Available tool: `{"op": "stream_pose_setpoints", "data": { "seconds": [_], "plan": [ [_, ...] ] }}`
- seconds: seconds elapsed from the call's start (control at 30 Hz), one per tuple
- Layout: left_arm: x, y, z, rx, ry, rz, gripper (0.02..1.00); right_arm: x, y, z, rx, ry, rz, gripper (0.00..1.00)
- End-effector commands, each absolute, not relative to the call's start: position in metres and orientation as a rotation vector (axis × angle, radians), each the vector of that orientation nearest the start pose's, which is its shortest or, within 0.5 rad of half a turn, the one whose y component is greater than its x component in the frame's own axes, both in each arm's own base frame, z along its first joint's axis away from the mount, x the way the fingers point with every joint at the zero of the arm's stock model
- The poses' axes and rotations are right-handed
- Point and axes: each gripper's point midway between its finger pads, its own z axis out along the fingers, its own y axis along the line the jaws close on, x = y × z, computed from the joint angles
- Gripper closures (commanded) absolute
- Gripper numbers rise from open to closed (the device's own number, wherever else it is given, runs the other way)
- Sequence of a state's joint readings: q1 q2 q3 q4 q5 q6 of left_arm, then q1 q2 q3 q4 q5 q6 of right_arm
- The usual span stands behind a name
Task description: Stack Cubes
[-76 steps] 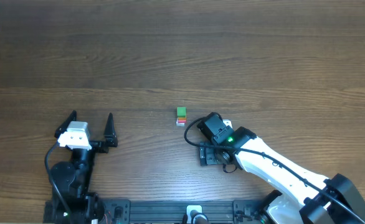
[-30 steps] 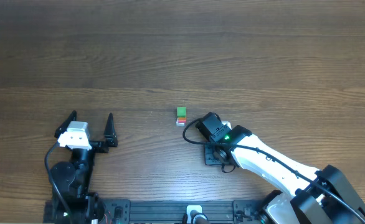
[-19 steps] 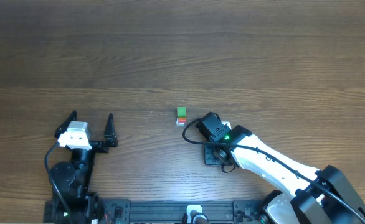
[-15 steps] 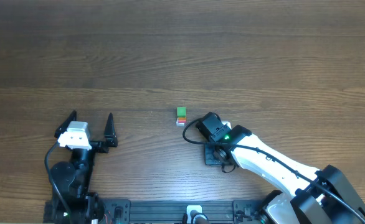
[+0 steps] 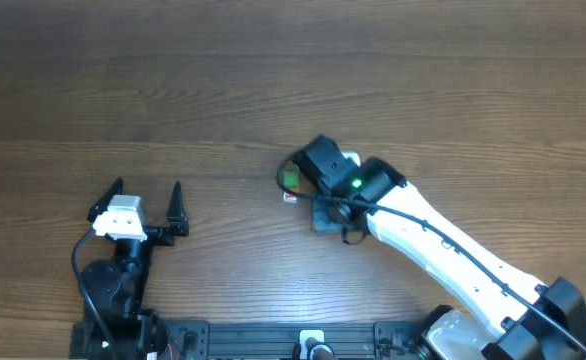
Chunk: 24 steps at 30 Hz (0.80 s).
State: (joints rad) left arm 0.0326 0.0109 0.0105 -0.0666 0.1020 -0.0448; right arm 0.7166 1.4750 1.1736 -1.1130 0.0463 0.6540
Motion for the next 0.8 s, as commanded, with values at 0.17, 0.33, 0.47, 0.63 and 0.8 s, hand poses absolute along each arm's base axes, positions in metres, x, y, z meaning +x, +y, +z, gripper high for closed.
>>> {"op": "stream_pose_setpoints", "data": {
  "seconds": [0.17,0.33,0.47,0.63,0.8],
  "plan": [
    [0.246,-0.010,0.158,0.030,1.640,-0.086,0.018,0.254,0.224,0.153,-0.072,2.977,0.081,0.851],
    [0.246,-0.010,0.158,0.030,1.640,-0.086,0.020,0.270,0.254,0.144,-0.075,3.023,0.132,0.862],
    [0.246,-0.010,0.158,0.030,1.640,-0.086,0.018,0.275,0.265,0.137,-0.065,3.049,0.149,0.871],
    [0.246,-0.010,0.158,0.030,1.640,-0.086,0.018,0.273,0.263,0.134,-0.050,3.066,0.133,0.871],
    [0.246,-0.010,0.158,0.030,1.640,-0.086,0.018,0.274,0.261,0.134,-0.049,3.061,0.117,0.871]
  ]
}}
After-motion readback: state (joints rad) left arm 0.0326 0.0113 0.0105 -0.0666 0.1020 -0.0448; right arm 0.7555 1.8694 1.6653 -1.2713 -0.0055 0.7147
